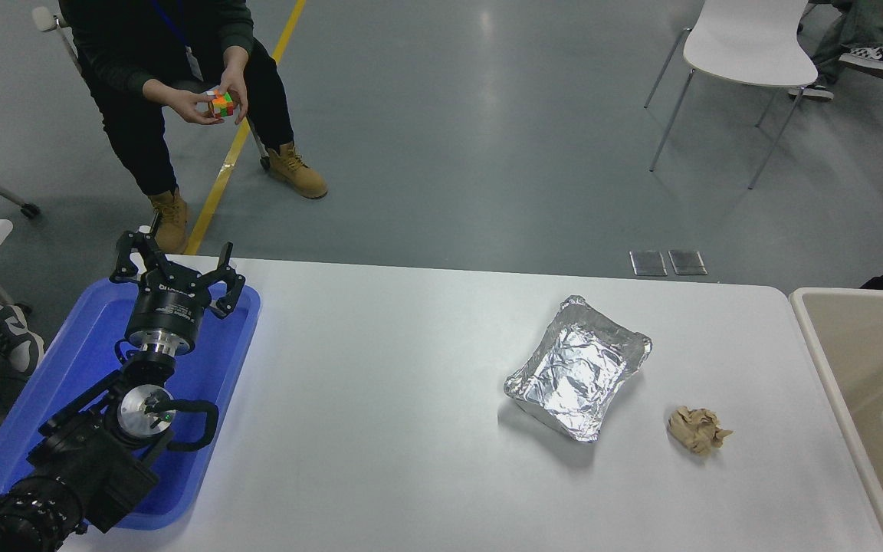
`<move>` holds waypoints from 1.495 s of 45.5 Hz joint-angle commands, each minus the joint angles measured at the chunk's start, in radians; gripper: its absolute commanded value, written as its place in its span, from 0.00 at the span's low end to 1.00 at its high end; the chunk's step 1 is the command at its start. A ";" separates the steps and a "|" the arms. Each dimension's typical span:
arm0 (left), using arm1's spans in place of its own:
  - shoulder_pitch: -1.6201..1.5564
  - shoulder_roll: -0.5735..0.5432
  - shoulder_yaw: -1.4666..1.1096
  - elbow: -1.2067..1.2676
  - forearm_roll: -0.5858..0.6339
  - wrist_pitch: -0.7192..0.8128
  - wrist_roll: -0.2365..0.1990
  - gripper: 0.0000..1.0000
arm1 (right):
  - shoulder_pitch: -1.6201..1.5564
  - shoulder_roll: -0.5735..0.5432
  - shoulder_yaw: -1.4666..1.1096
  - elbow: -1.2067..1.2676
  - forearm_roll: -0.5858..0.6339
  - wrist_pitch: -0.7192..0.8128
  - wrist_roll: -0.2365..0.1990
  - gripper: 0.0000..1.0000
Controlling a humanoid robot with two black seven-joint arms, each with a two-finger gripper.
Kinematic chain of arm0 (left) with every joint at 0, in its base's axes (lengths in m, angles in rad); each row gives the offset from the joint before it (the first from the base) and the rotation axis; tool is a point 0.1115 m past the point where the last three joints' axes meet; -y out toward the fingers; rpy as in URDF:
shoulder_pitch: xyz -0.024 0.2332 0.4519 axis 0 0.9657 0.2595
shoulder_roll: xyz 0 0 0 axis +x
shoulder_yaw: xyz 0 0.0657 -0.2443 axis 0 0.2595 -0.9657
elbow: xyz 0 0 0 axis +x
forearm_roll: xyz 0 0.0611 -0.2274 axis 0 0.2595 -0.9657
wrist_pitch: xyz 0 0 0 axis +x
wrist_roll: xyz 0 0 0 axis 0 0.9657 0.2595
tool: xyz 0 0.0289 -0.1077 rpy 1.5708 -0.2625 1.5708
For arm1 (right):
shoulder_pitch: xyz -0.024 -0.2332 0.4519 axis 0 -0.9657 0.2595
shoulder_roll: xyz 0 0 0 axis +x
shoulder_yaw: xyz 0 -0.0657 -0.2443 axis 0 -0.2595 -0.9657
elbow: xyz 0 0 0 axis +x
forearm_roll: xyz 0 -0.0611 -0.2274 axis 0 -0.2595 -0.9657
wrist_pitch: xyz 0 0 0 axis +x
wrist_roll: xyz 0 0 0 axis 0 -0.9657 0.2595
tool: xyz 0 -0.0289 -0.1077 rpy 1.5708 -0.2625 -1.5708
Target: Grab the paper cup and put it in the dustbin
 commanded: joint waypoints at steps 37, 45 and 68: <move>0.000 0.000 0.000 -0.001 0.001 0.000 0.002 1.00 | 0.343 -0.148 -0.154 0.045 -0.083 0.229 0.010 1.00; 0.000 0.000 0.000 -0.001 0.001 0.000 0.000 1.00 | 0.486 -0.195 -0.240 0.152 -0.141 0.229 0.008 1.00; 0.000 -0.002 0.000 -0.001 0.001 0.000 0.000 1.00 | 0.994 -0.450 -0.375 0.954 -0.517 0.183 -0.067 1.00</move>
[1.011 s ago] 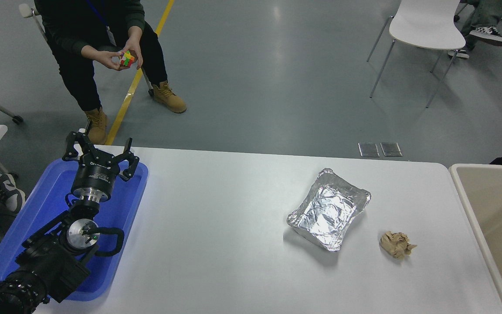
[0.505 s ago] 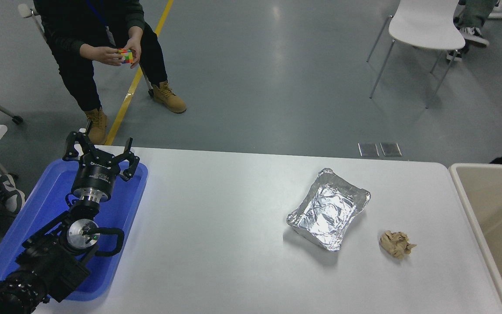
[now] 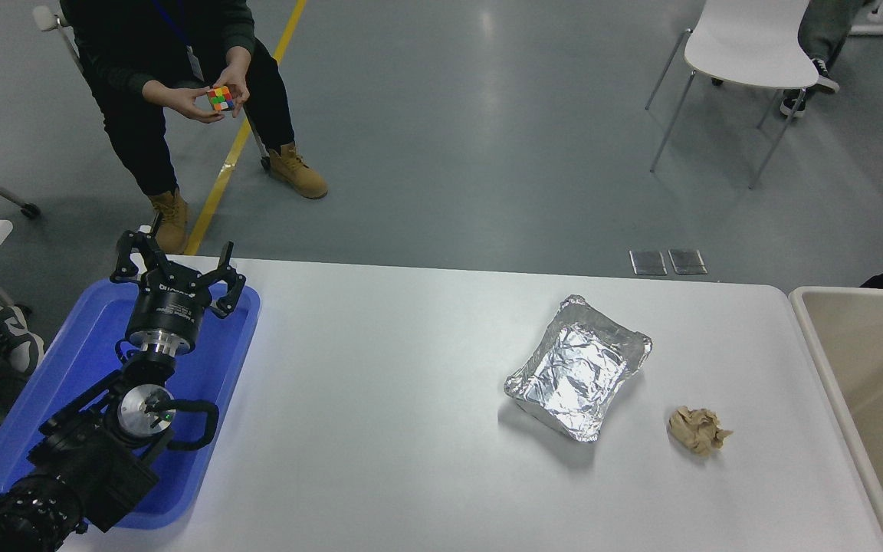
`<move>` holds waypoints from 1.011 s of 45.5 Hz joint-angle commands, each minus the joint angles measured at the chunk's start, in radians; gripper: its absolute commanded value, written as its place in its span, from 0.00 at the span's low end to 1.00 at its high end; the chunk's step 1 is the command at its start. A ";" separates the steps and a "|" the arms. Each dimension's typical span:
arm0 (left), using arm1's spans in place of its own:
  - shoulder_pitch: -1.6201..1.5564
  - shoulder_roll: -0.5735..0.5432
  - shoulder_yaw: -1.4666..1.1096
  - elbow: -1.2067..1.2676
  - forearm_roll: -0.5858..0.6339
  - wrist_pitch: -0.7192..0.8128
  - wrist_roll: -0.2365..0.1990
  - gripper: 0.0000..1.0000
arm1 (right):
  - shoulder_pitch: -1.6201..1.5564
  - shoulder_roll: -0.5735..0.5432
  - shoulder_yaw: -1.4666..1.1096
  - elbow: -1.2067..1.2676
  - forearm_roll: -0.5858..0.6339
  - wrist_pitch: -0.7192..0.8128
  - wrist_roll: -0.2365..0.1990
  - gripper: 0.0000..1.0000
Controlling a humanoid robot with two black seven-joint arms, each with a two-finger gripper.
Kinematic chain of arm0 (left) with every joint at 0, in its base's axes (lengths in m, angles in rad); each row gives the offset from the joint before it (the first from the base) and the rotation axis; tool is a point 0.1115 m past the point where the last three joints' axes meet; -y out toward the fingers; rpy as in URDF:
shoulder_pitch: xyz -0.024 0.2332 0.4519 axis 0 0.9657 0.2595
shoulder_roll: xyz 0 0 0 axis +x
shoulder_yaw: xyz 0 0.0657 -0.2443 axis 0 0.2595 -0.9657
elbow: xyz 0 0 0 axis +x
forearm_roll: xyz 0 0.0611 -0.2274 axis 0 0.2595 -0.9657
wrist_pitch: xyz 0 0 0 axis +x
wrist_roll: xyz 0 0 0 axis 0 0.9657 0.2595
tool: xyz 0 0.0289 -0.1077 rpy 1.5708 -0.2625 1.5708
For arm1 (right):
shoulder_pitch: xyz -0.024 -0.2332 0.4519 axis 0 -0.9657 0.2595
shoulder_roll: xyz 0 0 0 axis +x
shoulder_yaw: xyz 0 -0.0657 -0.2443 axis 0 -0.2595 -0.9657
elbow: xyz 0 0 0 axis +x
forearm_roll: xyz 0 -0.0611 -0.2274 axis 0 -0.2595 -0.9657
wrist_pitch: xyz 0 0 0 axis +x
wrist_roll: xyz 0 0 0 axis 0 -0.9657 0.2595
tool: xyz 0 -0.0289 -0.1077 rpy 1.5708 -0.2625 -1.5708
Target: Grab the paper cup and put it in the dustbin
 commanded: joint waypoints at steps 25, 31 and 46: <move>0.000 0.001 0.000 0.000 0.000 0.000 0.000 1.00 | 0.890 0.126 -0.659 0.834 -0.055 -0.002 -0.033 1.00; 0.000 0.001 0.000 0.000 0.000 0.000 0.000 1.00 | 0.945 0.189 -0.665 0.910 0.028 0.004 -0.033 1.00; 0.000 0.001 0.000 0.000 0.000 0.000 0.001 1.00 | 1.063 0.348 -0.650 0.968 0.152 0.131 -0.031 1.00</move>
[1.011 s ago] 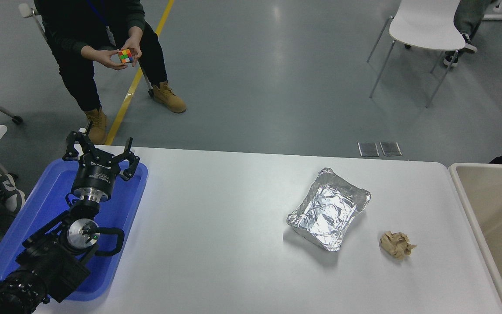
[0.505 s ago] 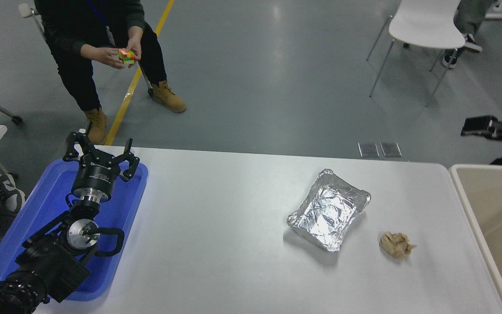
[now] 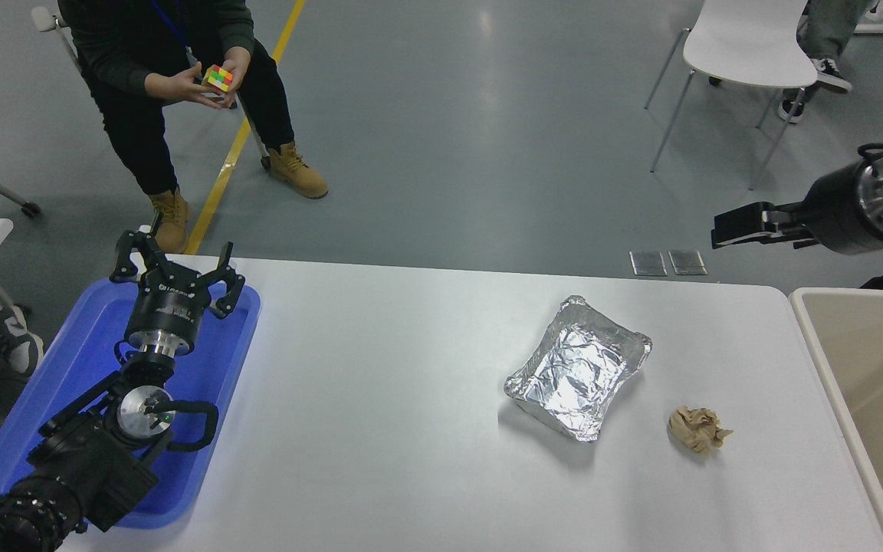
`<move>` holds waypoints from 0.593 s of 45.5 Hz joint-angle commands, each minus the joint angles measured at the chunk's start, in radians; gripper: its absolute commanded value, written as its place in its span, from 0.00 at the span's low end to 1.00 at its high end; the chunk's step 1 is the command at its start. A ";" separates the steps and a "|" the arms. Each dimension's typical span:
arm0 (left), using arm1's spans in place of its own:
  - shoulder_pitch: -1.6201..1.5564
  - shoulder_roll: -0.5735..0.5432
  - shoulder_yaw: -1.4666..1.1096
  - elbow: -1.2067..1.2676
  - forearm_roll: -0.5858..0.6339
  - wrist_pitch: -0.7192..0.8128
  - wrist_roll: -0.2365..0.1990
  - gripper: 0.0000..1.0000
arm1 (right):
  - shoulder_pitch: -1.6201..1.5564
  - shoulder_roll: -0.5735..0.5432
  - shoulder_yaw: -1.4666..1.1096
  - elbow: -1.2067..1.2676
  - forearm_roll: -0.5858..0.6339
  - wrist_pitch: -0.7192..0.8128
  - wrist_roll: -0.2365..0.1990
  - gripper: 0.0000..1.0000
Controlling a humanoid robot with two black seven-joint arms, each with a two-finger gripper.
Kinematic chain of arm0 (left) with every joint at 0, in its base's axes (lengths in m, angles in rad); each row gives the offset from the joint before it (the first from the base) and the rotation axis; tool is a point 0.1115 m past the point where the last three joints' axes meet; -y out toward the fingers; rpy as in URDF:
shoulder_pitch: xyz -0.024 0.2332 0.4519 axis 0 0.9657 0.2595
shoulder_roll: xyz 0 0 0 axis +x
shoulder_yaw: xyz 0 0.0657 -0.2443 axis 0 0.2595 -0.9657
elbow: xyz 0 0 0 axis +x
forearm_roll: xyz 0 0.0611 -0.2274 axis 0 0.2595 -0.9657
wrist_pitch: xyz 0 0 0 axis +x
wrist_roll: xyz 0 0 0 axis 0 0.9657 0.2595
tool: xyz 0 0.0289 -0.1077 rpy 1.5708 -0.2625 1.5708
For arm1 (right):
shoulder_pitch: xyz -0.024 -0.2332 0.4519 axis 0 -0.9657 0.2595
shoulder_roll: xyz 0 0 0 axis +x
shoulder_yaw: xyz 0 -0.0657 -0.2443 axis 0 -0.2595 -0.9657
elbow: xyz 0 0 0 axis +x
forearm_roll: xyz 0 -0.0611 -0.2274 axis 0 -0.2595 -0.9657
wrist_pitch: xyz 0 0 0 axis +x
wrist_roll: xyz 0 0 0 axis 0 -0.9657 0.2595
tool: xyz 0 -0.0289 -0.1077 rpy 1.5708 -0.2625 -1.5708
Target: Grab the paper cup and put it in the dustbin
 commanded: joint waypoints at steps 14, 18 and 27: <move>0.000 0.000 0.000 0.000 0.000 0.000 0.001 1.00 | 0.163 0.282 0.069 0.103 0.258 0.271 0.001 1.00; 0.000 0.000 0.000 0.000 0.000 0.000 0.001 1.00 | 0.171 0.318 0.069 0.103 0.272 0.307 0.003 1.00; 0.000 0.000 0.000 0.000 0.000 0.000 -0.001 1.00 | 0.185 0.333 0.062 0.101 0.272 0.435 0.006 1.00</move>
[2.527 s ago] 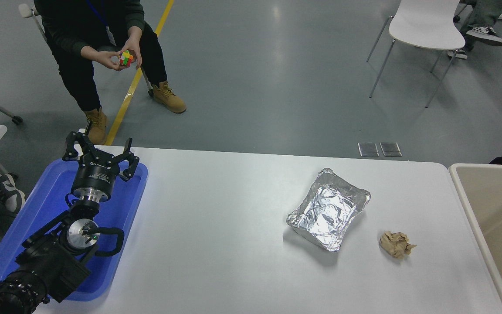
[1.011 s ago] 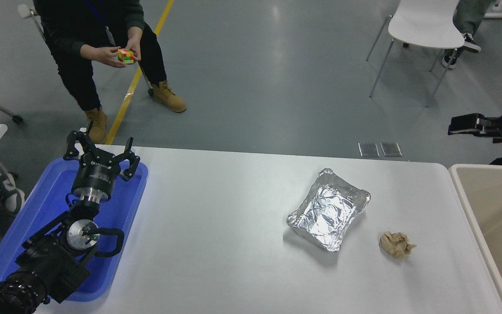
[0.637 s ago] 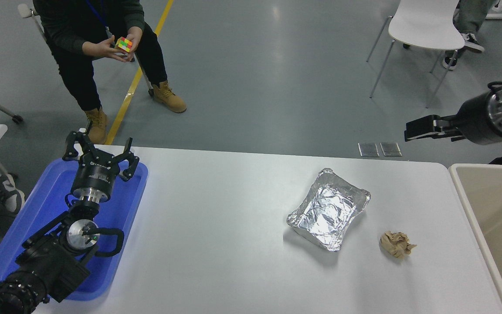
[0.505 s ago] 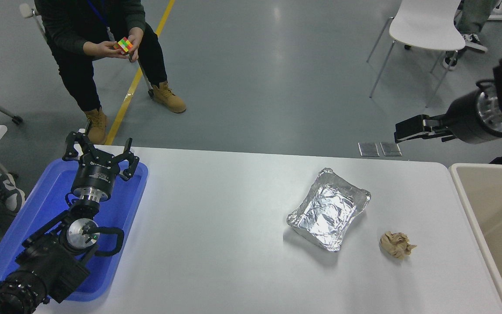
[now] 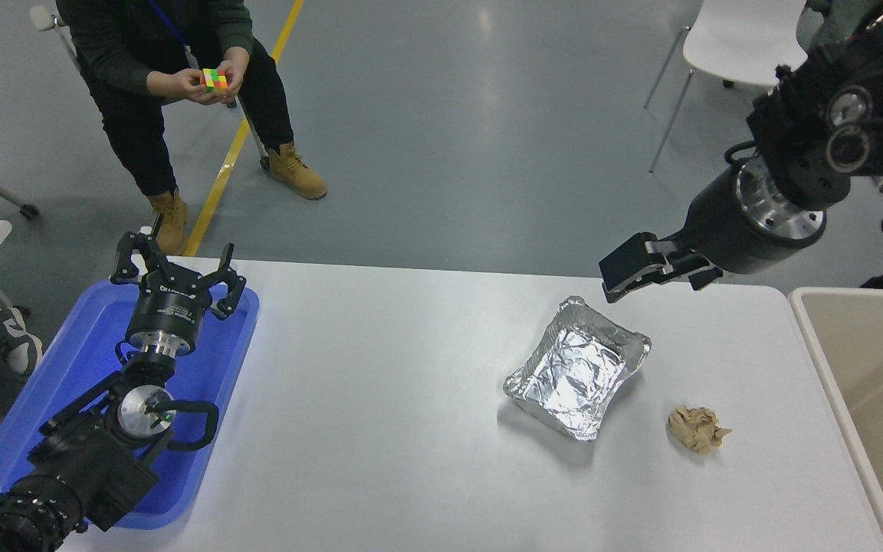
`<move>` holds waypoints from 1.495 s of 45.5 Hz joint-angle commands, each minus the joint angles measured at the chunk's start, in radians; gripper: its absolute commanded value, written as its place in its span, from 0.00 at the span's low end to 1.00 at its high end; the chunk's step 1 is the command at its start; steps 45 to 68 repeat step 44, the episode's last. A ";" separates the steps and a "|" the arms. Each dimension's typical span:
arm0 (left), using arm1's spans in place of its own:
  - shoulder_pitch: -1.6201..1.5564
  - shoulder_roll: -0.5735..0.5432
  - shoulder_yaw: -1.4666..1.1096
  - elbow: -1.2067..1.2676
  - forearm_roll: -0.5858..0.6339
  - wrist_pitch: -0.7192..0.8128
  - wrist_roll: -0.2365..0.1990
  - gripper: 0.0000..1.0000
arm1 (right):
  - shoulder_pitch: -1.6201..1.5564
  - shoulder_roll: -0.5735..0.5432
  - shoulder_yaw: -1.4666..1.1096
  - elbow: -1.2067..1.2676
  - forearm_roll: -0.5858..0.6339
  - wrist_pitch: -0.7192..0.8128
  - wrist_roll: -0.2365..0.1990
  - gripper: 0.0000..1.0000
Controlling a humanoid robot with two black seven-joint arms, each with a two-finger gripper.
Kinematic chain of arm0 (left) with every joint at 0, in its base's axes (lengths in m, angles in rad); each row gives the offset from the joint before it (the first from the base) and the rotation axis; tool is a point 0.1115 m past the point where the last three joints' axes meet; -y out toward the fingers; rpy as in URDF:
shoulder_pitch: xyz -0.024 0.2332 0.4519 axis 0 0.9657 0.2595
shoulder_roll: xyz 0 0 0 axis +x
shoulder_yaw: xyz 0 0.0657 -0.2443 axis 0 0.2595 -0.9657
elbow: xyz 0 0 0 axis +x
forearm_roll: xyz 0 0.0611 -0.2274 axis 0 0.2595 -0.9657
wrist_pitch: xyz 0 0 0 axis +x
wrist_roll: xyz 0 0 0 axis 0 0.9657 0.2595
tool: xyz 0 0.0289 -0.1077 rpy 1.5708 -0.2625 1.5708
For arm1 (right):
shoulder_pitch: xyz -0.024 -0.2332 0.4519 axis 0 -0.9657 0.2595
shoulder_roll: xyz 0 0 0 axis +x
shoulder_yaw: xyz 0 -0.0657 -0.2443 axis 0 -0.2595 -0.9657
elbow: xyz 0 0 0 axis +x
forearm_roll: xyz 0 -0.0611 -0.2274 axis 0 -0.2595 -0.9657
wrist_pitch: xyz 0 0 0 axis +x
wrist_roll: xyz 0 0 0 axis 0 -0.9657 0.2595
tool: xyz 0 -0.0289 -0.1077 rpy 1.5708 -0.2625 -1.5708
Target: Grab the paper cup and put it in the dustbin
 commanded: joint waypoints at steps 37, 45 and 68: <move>0.002 0.000 0.000 0.002 0.000 0.000 -0.001 1.00 | 0.128 0.022 -0.182 0.020 0.147 0.134 -0.003 1.00; 0.002 0.000 0.000 0.002 0.000 0.000 -0.001 1.00 | 0.128 0.024 -0.181 0.020 0.141 0.134 -0.011 1.00; 0.002 0.000 0.000 0.002 0.000 0.000 -0.001 1.00 | 0.128 0.024 -0.181 0.020 0.141 0.134 -0.011 1.00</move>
